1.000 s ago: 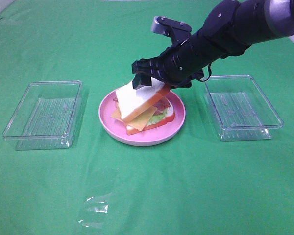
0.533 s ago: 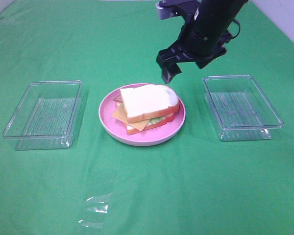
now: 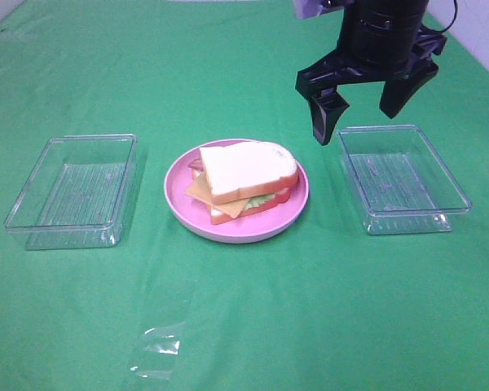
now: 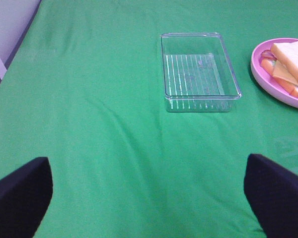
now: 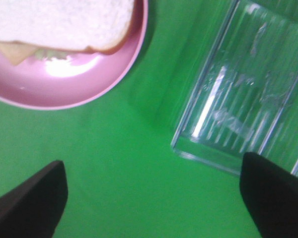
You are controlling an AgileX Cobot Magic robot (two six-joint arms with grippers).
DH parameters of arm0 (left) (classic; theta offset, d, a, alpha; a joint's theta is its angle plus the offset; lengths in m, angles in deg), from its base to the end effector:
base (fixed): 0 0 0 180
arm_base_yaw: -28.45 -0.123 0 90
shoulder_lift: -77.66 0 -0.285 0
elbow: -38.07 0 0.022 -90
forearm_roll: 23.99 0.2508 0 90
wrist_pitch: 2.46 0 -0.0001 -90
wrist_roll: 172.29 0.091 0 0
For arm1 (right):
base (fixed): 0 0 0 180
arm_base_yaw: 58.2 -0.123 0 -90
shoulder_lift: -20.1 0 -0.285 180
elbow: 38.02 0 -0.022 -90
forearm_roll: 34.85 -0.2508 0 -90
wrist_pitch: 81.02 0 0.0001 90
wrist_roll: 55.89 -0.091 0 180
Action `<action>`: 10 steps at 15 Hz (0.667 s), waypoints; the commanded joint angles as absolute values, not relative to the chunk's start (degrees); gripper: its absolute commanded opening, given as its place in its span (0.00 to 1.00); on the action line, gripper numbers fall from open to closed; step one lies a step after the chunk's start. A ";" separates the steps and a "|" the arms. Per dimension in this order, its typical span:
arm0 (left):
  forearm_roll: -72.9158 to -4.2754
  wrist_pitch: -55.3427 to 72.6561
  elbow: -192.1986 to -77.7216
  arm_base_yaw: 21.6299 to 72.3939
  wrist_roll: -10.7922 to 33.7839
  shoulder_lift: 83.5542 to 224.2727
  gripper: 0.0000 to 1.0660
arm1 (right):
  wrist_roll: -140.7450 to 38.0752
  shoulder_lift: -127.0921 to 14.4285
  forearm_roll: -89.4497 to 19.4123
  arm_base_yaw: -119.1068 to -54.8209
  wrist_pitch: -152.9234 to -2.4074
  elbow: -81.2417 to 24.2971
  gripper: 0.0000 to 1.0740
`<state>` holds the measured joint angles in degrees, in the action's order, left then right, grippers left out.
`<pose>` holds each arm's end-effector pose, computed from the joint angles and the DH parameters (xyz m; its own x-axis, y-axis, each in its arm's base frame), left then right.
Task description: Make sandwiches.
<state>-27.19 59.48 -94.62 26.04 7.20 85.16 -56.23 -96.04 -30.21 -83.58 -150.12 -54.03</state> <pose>-0.0089 -0.0049 0.2818 -0.4489 -0.0541 -0.8919 -0.0138 0.9985 -0.0536 0.3583 0.1624 0.2673 -0.8776 -0.4417 -0.1862 -0.4349 0.8971 -0.0785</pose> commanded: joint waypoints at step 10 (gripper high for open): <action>-27.31 59.25 -94.45 26.10 7.37 84.47 0.91 | -57.72 -45.45 -35.36 -83.70 -153.78 -3.03 0.84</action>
